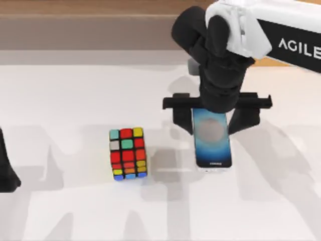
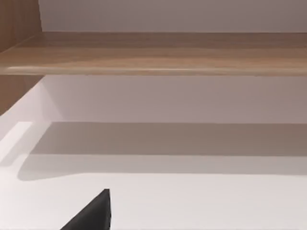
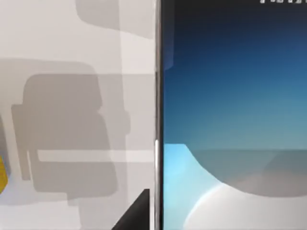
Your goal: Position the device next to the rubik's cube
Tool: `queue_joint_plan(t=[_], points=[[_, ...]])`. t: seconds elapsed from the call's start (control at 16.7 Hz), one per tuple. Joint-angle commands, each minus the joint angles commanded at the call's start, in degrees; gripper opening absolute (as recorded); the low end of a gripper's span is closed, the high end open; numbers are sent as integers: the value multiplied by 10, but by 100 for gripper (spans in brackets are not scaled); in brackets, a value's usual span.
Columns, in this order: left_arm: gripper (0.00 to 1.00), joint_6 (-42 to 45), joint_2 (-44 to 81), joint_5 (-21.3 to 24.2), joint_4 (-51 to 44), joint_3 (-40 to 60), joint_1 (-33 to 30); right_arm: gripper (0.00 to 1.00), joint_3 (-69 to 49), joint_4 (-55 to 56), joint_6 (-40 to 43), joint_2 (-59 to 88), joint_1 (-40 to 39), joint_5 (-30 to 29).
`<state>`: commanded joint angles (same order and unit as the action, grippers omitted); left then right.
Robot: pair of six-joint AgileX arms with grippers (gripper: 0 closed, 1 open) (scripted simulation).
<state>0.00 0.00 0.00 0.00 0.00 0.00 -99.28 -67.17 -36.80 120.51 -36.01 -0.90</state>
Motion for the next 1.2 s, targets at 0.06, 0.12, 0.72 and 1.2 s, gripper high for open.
queue_joint_plan(t=[0.06, 0.12, 0.72, 1.2], points=[[100, 0, 0, 0, 0, 0, 0, 0, 0, -1, -7, 3, -6, 0], [100, 0, 0, 0, 0, 0, 0, 0, -1, -2, -13, 5, -10, 0], [100, 0, 0, 0, 0, 0, 0, 0, 0, 2, -16, 2, -9, 1], [100, 0, 0, 0, 0, 0, 0, 0, 10, 37, -18, -4, -11, 2]])
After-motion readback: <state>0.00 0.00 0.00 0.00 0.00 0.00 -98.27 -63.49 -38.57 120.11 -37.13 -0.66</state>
